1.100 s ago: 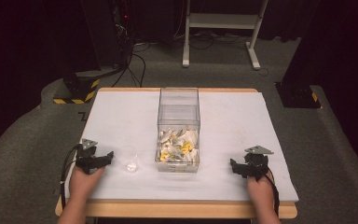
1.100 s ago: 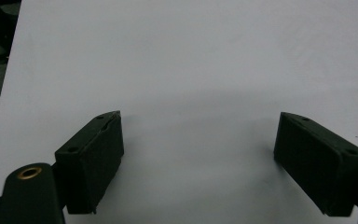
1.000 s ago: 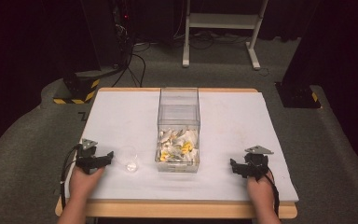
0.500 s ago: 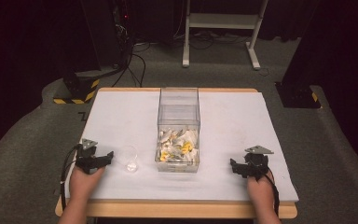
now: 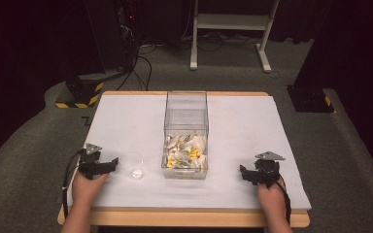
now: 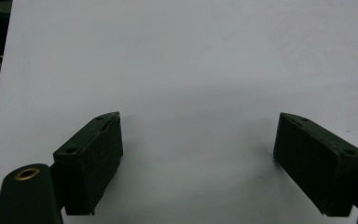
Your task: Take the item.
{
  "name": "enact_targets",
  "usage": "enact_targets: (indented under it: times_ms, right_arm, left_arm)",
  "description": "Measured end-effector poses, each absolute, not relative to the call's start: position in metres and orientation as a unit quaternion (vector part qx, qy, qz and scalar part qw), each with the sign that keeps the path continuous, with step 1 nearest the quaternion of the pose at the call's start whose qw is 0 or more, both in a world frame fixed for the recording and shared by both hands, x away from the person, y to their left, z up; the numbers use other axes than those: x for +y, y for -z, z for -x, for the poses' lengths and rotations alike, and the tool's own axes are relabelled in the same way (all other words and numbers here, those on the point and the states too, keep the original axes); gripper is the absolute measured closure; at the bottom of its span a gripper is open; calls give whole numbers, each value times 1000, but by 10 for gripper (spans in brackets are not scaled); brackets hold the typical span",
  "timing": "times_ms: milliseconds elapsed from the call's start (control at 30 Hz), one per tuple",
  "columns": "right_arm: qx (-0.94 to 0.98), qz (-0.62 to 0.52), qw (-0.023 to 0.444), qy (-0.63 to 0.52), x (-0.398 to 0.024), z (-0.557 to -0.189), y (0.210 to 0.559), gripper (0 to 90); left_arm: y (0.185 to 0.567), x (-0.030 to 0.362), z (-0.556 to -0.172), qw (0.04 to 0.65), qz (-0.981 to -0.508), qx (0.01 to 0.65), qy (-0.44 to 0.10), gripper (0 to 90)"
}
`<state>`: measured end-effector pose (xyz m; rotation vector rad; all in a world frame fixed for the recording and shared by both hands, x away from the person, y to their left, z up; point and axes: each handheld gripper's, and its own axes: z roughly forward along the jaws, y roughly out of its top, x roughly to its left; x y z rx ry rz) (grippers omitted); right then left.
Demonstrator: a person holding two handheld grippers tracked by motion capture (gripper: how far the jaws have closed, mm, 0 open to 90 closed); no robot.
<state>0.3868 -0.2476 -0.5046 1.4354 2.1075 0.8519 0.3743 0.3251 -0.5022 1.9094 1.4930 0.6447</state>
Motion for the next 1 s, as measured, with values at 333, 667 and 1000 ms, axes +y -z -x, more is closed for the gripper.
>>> enact_targets:
  times_ms: [333,667,1000]
  right_arm:
    - [764,-520,226,-307,-247,-387,504,119]
    - [765,-520,229,-305,-246,-387,504,123]
    - [765,-520,226,-307,-247,-387,504,119]
  left_arm:
    - [488,327,-369,342,-723,551,-239,171]
    - [468,335,-358,350,-715,553,-246,170]
    - [428,323,-351,396,-708,528,-252,170]
